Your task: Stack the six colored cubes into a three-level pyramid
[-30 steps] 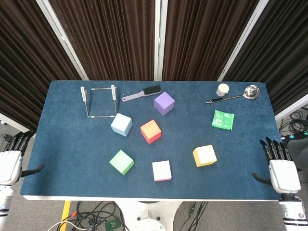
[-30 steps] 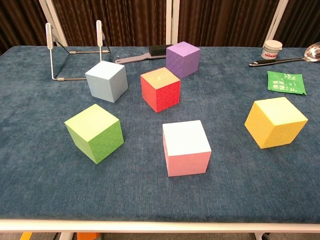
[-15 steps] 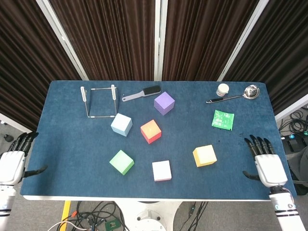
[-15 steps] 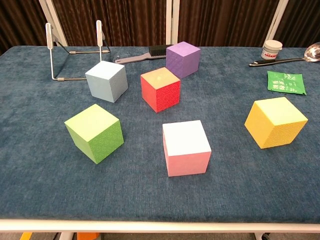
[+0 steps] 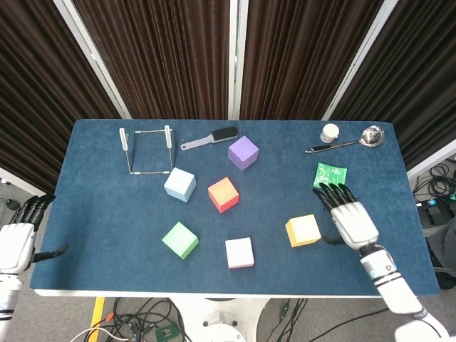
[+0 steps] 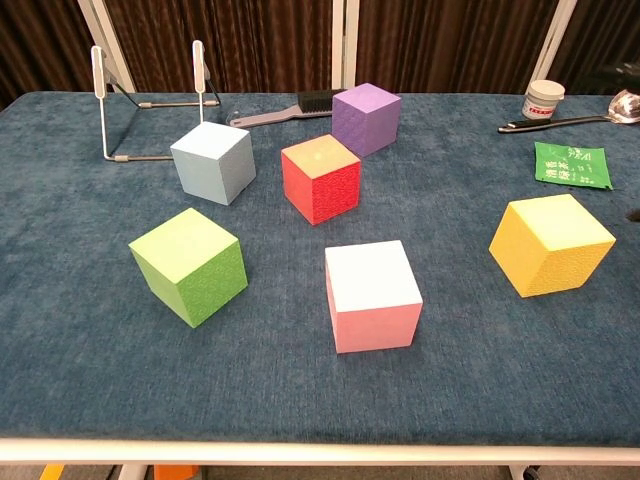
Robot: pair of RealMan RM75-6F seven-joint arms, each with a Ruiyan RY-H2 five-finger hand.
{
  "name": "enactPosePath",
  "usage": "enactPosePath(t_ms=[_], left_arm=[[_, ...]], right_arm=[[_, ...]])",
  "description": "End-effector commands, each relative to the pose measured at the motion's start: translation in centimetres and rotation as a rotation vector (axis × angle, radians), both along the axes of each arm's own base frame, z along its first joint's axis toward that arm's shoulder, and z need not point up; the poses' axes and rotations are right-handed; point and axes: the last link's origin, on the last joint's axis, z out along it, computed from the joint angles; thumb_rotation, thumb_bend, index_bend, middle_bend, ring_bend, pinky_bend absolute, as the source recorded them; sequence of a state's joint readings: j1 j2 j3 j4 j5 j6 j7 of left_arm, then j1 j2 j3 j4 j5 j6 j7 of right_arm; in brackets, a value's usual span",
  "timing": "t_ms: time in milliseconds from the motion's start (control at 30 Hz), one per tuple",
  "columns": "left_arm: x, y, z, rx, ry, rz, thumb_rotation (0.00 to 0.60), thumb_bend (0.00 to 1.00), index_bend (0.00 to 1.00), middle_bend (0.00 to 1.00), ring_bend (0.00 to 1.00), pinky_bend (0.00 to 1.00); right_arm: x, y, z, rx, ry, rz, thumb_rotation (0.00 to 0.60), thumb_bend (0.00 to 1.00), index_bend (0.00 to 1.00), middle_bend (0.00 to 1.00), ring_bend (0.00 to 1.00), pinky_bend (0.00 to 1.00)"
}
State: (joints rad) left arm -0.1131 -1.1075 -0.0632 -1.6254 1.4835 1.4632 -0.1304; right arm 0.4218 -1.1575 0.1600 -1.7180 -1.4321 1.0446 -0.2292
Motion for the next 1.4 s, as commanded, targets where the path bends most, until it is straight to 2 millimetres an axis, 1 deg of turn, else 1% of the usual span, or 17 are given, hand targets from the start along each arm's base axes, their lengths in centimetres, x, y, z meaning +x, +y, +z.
enactPosePath(t_ms=[33,100,133,200,233,333,367,467,567,733,800,833,967,1067,1200,1300,1400], left_arm=[[-0.1,-0.1,0.0,0.004,-0.005,0.002,0.600,0.00,0.10,0.09,0.02,0.15],[-0.3,-0.2,-0.1,0.003,-0.008,0.007,0.600,0.00,0.10,0.09,0.02,0.15],[-0.4,-0.4,-0.2,0.002,-0.009,0.011,0.600,0.00,0.10,0.09,0.02,0.15],[-0.6,-0.5,-0.2,0.002,-0.010,0.017,0.600,0.00,0.10,0.09,0.02,0.15],[-0.8,-0.6,-0.1,0.005,-0.011,0.021,0.600,0.00,0.10,0.09,0.02,0.15],[-1.1,-0.8,0.2,0.012,-0.010,0.025,0.600,0.00,0.10,0.09,0.02,0.16],[-1.2,-0.9,0.4,0.017,-0.007,0.028,0.600,0.00,0.10,0.09,0.02,0.16],[-1.4,-1.1,0.7,0.020,-0.008,0.029,0.600,0.00,0.10,0.10,0.02,0.15],[-1.7,-1.2,0.7,0.016,-0.007,0.034,0.600,0.00,0.10,0.10,0.02,0.15],[-2.1,-1.4,0.8,0.017,-0.002,0.041,0.600,0.00,0.10,0.10,0.02,0.15],[-2.1,-1.5,0.9,0.020,-0.001,0.043,0.600,0.00,0.10,0.10,0.02,0.15],[-2.2,-1.5,0.9,0.021,-0.002,0.045,0.600,0.00,0.10,0.11,0.02,0.15],[-2.3,-1.6,1.0,0.021,0.001,0.045,0.600,0.00,0.10,0.10,0.02,0.15],[-2.4,-1.5,1.0,0.019,0.003,0.047,0.600,0.00,0.10,0.10,0.02,0.15],[-2.5,-1.5,1.1,0.027,-0.004,0.049,0.600,0.00,0.11,0.10,0.02,0.16],[-2.7,-1.6,1.0,0.026,-0.005,0.053,0.600,0.00,0.11,0.11,0.02,0.15],[-2.7,-1.6,0.8,0.021,-0.001,0.054,0.600,0.00,0.11,0.10,0.02,0.15]], right_arm=[[4.2,-3.4,-1.1,0.056,-0.016,0.065,0.600,0.00,0.00,0.00,0.00,0.00],[6.0,-4.9,-2.2,0.086,-0.022,0.091,0.600,0.00,0.00,0.00,0.00,0.00],[7.1,-6.0,-3.0,0.105,-0.019,0.107,0.600,0.00,0.00,0.01,0.00,0.00],[8.7,-7.4,-4.4,0.133,-0.007,0.132,0.600,0.00,0.00,0.02,0.00,0.00],[9.7,-8.2,-5.3,0.160,0.005,0.146,0.600,0.02,0.00,0.03,0.00,0.00],[11.4,-9.5,-7.4,0.231,0.018,0.158,0.600,0.05,0.00,0.04,0.00,0.00],[12.1,-10.0,-8.4,0.260,0.029,0.163,0.600,0.05,0.00,0.04,0.00,0.00],[13.6,-11.1,-10.3,0.292,0.047,0.176,0.600,0.05,0.00,0.04,0.00,0.00],[14.6,-11.8,-11.8,0.318,0.051,0.180,0.600,0.07,0.00,0.04,0.00,0.00],[15.8,-12.9,-13.6,0.342,0.057,0.181,0.600,0.08,0.00,0.05,0.00,0.00],[16.3,-13.0,-14.1,0.341,0.048,0.190,0.600,0.09,0.00,0.07,0.00,0.00],[16.6,-13.0,-14.4,0.336,0.037,0.198,0.600,0.10,0.00,0.10,0.00,0.00],[17.1,-13.0,-15.1,0.339,0.021,0.217,0.600,0.10,0.00,0.17,0.00,0.00],[16.9,-13.0,-15.6,0.352,0.016,0.211,0.600,0.10,0.00,0.19,0.00,0.00],[16.2,-13.1,-16.1,0.348,0.028,0.206,0.600,0.10,0.00,0.23,0.00,0.00],[15.9,-13.0,-16.2,0.333,0.024,0.214,0.600,0.11,0.00,0.26,0.00,0.00],[15.8,-13.1,-16.1,0.308,0.016,0.229,0.600,0.13,0.00,0.32,0.00,0.00]])
